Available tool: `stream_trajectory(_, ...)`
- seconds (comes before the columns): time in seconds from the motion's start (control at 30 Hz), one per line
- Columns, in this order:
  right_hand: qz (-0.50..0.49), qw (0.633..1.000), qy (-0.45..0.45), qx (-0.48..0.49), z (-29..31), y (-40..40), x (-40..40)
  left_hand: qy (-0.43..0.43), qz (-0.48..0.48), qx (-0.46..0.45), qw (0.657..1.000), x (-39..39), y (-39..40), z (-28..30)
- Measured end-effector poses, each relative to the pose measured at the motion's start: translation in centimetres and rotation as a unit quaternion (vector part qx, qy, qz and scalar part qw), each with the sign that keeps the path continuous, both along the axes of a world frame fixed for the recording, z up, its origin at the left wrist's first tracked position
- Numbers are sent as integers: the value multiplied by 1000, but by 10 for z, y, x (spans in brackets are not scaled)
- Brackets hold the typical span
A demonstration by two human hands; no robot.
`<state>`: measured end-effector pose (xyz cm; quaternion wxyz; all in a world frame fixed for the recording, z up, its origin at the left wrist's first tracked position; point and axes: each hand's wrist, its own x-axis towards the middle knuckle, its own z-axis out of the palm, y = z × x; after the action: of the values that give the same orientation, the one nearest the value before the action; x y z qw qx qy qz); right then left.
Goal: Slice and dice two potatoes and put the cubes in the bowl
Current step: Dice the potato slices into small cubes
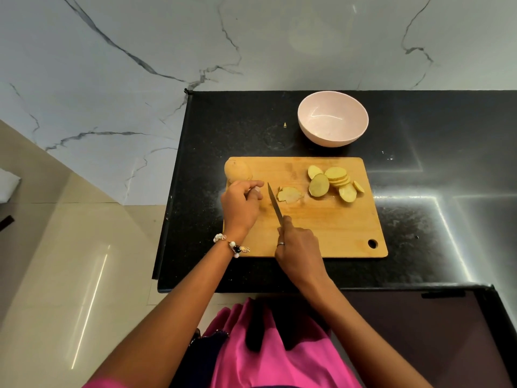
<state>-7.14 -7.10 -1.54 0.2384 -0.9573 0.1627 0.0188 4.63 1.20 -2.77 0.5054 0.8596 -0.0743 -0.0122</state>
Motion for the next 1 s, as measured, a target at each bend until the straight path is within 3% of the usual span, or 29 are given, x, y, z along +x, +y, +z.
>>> stream_trajectory(0.33,-120,992,41,-22,-10,12,10,10,-5,-43,999,14,-9,17)
stream_trajectory(0.53,-152,987,54,-19,-14,-10,-18,25,-78,-38,996,24,-23,17)
stream_trajectory(0.67,-129,991,25,-20,-15,-27,-37,-15,-192,35,981,33,-48,21)
stream_trajectory(0.8,-121,993,-13,-9,-14,-39,-44,-95,-324,168,926,42,-84,27)
stream_trajectory(1.0,-110,993,-35,-14,-10,-44,-49,-193,-310,400,841,26,-123,21)
